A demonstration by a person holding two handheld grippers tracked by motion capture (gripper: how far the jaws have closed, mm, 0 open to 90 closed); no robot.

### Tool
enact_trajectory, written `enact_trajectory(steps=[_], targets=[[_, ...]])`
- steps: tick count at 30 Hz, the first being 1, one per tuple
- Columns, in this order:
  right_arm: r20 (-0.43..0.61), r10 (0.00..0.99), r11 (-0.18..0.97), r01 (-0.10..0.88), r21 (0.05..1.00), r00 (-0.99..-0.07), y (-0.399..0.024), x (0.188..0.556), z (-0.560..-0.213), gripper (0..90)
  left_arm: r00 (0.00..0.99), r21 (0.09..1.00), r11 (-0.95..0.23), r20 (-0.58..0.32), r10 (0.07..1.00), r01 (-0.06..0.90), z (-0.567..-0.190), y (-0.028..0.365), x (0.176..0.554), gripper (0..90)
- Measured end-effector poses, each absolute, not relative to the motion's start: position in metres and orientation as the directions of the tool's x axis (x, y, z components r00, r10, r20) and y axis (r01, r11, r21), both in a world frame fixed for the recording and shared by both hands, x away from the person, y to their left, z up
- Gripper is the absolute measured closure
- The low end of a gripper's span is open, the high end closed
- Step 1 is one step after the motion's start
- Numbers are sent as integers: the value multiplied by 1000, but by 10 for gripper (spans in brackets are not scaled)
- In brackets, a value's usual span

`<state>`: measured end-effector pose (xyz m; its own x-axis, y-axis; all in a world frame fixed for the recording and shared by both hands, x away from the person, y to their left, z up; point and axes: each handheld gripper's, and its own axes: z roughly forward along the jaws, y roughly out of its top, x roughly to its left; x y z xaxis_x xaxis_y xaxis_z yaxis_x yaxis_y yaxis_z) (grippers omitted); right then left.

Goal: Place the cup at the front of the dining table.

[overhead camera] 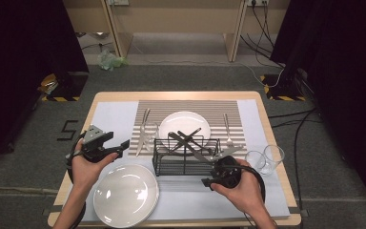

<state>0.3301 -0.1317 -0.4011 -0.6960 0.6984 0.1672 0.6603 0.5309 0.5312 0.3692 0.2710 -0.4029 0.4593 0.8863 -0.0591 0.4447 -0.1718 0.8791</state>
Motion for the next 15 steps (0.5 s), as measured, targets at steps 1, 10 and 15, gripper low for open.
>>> enact_trajectory(steps=[1, 10, 15], targets=[[167, 698, 531, 660, 531, -696, -132, 330, -401, 535, 457, 879, -170, -60, 887, 446, -403, 271, 369, 257], [168, 700, 528, 662, 532, -694, -132, 330, -400, 535, 457, 879, -171, -59, 888, 445, -404, 273, 364, 257], [168, 699, 529, 660, 533, -695, -132, 330, -400, 535, 458, 876, -175, -58, 887, 449, -406, 274, 360, 257]])
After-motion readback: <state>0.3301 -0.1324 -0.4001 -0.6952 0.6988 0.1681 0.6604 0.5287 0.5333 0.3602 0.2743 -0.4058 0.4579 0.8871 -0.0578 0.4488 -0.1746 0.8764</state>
